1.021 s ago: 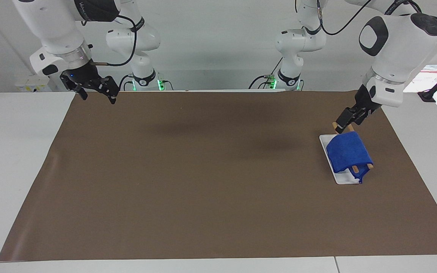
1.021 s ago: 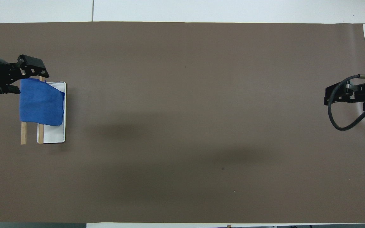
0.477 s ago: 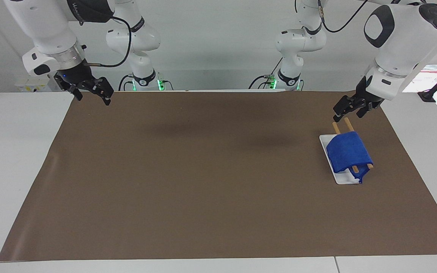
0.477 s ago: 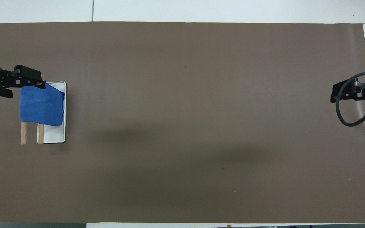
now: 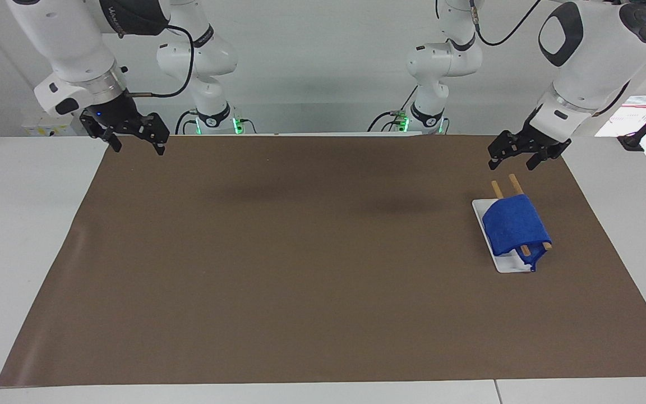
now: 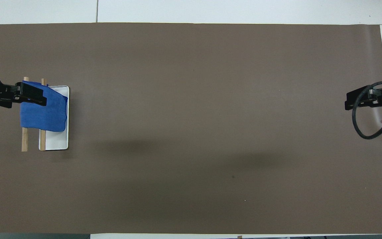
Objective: Right arm passes towel to left arm to hang
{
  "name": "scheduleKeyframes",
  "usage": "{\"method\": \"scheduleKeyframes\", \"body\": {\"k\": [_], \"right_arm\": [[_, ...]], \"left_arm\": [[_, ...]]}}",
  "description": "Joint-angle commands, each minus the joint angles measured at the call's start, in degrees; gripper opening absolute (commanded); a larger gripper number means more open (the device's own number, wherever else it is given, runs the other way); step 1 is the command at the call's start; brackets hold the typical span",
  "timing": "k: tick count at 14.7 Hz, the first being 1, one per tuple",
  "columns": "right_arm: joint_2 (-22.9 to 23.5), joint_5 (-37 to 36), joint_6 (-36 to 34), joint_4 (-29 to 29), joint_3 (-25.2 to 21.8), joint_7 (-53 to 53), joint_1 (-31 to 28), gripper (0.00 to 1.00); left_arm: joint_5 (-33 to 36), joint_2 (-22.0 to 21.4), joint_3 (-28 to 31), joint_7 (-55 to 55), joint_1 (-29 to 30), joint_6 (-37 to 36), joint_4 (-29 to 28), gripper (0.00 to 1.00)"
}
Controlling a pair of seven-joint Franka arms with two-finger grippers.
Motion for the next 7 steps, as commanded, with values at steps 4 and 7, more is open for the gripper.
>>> {"method": "scheduleKeyframes", "body": {"k": [4,7], "right_arm": [[-1.71,-0.86,1.32,-2.35,-0.09,-0.87,-0.51,1.00],[-2.07,-0.95,2.54,-3.23,0.08,0.89,-0.06,1.00]], "left_arm": [[0.93,-3.47,0.15,0.94,-2.55,-0.67,-4.38,1.00],[1.63,-3.38,0.24,1.02,-3.08,-0.58,-4.12,1.00]]}}
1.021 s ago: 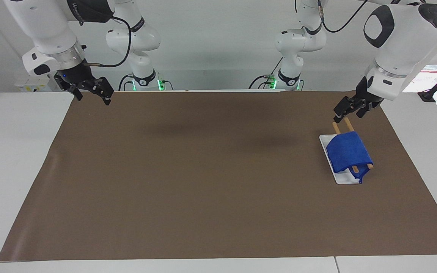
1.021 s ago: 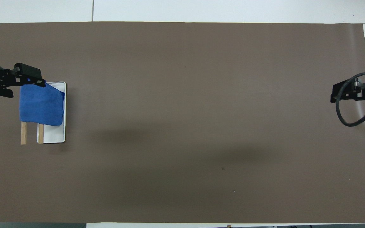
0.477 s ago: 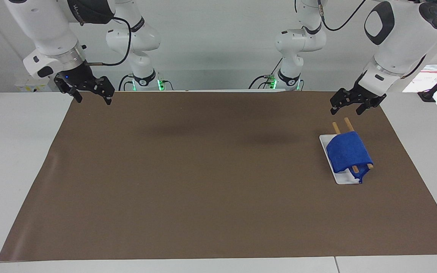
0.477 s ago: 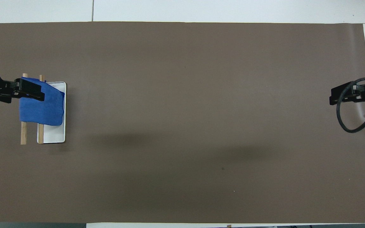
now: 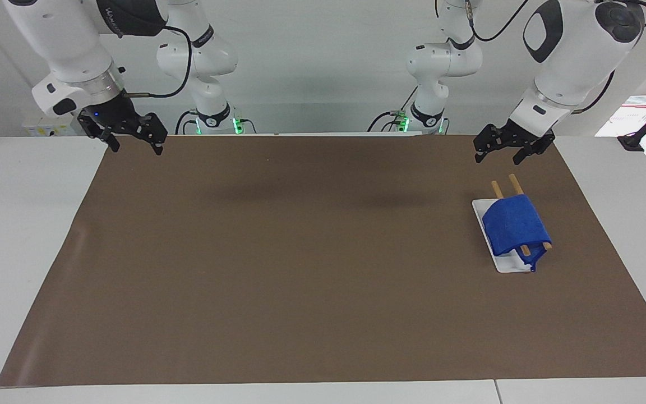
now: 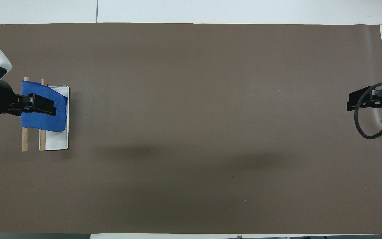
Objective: Right arm passes towel to left arm to hang
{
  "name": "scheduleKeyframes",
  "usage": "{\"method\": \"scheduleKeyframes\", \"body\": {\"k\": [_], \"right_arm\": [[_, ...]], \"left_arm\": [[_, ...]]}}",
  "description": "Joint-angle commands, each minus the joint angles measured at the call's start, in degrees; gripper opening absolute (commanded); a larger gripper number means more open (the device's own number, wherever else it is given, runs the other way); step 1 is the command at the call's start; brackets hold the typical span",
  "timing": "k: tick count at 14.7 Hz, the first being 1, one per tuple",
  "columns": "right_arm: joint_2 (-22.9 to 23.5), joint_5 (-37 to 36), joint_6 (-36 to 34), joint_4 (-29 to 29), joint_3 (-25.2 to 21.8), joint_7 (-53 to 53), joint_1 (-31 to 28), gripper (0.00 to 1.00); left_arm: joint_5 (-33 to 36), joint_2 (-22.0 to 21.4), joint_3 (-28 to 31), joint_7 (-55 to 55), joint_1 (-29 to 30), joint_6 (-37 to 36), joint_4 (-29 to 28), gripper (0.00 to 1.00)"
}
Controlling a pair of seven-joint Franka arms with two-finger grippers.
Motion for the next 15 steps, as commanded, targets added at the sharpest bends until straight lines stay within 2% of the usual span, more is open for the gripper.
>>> {"method": "scheduleKeyframes", "body": {"k": [1,15], "right_arm": [[-1.85,-1.03,2.79,-2.61,0.13,0.48,0.19,1.00],[-1.68,-3.31,2.27,-2.17,0.66,-0.49,0.28,1.00]], "left_arm": [[3.31,-1.20,0.39,0.50,-0.64,-0.38,-0.80,1.00],[4.03,-1.02,1.00,0.77,0.94,-0.03,-0.01,1.00]]}}
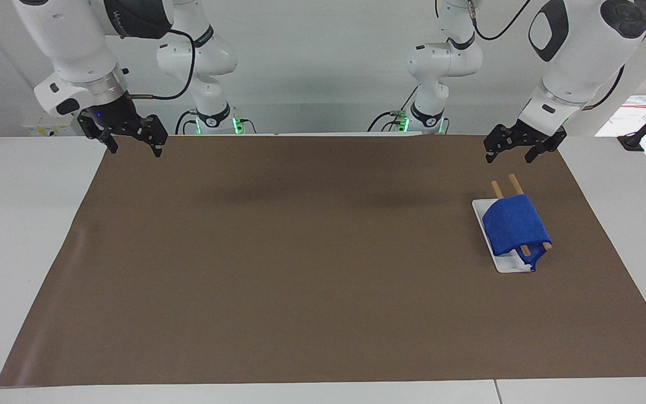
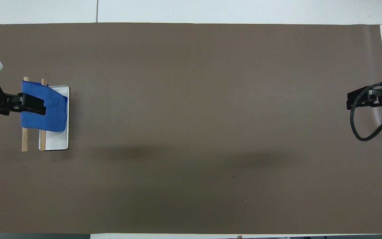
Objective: Right arm passes towel to left arm to hang
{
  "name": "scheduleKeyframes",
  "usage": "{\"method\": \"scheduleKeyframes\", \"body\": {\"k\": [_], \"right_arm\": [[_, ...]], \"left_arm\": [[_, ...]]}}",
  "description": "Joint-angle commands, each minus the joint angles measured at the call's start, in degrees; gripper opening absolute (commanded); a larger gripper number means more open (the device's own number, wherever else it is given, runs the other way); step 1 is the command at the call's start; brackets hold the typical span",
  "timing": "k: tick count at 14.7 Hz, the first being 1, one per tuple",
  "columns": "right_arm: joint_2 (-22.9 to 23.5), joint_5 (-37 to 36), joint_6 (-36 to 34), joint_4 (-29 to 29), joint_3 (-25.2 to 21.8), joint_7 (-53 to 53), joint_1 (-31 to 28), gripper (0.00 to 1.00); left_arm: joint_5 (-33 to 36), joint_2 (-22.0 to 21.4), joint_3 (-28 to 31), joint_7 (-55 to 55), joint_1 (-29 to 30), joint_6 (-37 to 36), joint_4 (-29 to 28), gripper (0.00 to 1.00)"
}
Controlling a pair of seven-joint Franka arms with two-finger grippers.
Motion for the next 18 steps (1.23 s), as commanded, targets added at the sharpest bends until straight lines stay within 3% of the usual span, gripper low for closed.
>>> {"method": "scheduleKeyframes", "body": {"k": [1,18], "right_arm": [[-1.47,-0.94,1.13,-1.79,0.39,-0.39,-0.26,1.00],[-1.29,0.03,1.66,-1.61,0.39,-0.39,-0.78,1.00]], "left_arm": [[0.95,-0.88,0.12,0.77,0.15,-0.07,-0.38,1.00],[0.95,-1.05,0.12,0.24,0.06,0.28,-0.82,1.00]]}}
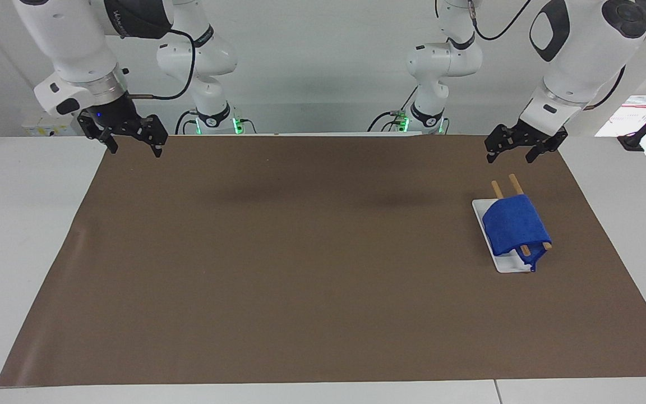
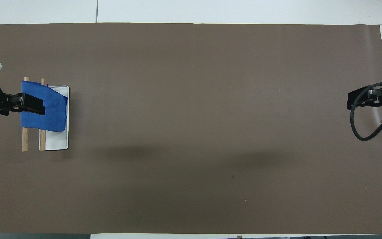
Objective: Right arm passes towel to left arm to hang
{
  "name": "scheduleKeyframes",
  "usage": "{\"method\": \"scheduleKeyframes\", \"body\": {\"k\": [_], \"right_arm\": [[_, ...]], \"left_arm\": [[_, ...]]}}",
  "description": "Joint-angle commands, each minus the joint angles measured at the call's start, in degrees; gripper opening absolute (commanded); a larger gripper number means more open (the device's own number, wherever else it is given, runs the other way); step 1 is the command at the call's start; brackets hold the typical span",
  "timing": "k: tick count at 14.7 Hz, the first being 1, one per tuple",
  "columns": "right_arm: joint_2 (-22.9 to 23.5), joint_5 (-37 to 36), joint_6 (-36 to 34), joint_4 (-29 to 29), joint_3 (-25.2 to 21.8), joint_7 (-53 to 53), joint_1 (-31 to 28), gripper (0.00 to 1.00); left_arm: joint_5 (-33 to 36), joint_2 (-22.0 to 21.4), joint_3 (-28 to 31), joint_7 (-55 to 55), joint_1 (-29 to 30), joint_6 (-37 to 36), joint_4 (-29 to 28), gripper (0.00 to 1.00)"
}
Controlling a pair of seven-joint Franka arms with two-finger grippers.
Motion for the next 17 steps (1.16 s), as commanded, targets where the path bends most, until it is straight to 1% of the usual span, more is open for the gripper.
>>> {"method": "scheduleKeyframes", "body": {"k": [1,13,15,17], "right_arm": [[-1.29,0.03,1.40,-1.60,0.40,-0.39,-0.44,1.00],[-1.46,0.21,0.70,-1.34,0.40,-0.56,-0.44,1.00],[-1.38,2.30,0.96,-0.99,0.31,-0.48,-0.44,1.00],[-1.38,2.49,0.88,-1.07,0.22,-0.56,-0.70,1.00]], "left_arm": [[0.95,-1.05,0.12,0.15,-0.01,0.24,-0.82,1.00],[0.95,-1.05,0.12,0.24,-0.01,0.24,-0.82,1.00],[0.95,-1.05,0.12,0.24,-0.01,0.24,-0.82,1.00],[0.95,-1.05,0.12,0.24,-0.01,0.24,-0.82,1.00]]}}
